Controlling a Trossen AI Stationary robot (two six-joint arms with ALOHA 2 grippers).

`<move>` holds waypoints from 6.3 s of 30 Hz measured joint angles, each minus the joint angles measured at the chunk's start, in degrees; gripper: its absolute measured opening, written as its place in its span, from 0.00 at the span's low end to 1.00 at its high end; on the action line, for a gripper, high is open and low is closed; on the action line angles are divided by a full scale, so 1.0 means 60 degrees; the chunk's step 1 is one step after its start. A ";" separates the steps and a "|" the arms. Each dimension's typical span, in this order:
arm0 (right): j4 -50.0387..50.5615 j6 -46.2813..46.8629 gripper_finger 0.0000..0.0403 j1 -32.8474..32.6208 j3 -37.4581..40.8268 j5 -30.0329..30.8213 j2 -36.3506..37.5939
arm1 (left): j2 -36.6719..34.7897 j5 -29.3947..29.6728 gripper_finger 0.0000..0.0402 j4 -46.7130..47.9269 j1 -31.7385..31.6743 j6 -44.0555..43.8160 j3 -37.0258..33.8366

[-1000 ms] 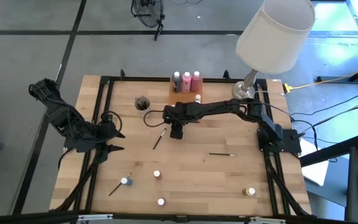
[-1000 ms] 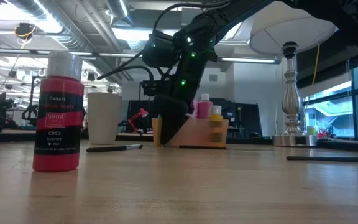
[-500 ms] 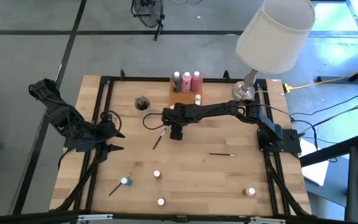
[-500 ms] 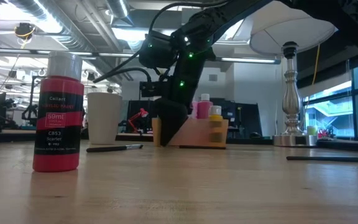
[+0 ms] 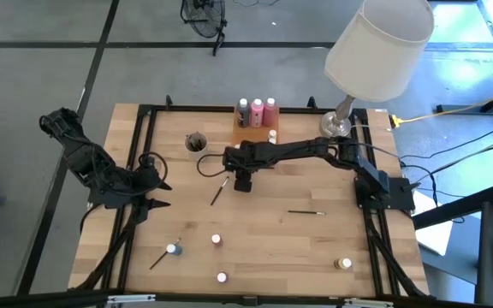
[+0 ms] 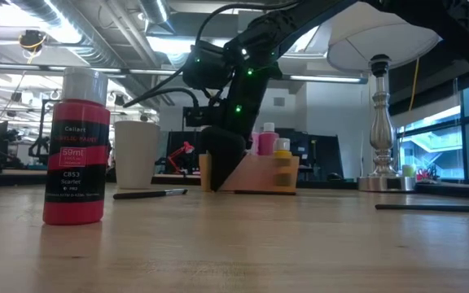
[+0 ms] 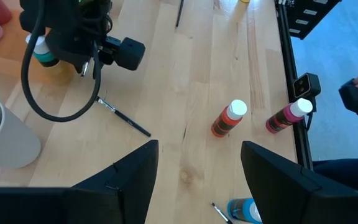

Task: Pick & Place Paint Supplies
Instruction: Put the black paint brush into the white cup

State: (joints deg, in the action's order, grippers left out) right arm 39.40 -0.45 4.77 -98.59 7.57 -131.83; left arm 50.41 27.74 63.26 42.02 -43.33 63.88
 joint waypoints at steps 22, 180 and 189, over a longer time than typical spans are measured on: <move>0.0619 -0.0277 0.35 -0.0115 -0.0844 0.1242 -0.0197 | 0.0004 0.0004 0.56 -0.0001 -0.0004 -0.0007 0.0000; 0.8430 0.5245 0.35 -0.3713 -0.2587 -0.2380 0.2841 | 0.0093 0.0258 0.56 -0.1439 -0.0004 -0.0498 0.0004; 0.8468 0.6402 0.35 -0.3587 0.2027 -0.1361 0.7601 | 0.0204 0.1541 0.56 -0.3319 -0.0259 -0.0506 0.0004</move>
State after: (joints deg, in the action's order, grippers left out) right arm 90.20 37.96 -16.75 -86.42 -0.60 -86.22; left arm 51.63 36.99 43.35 40.46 -46.37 63.90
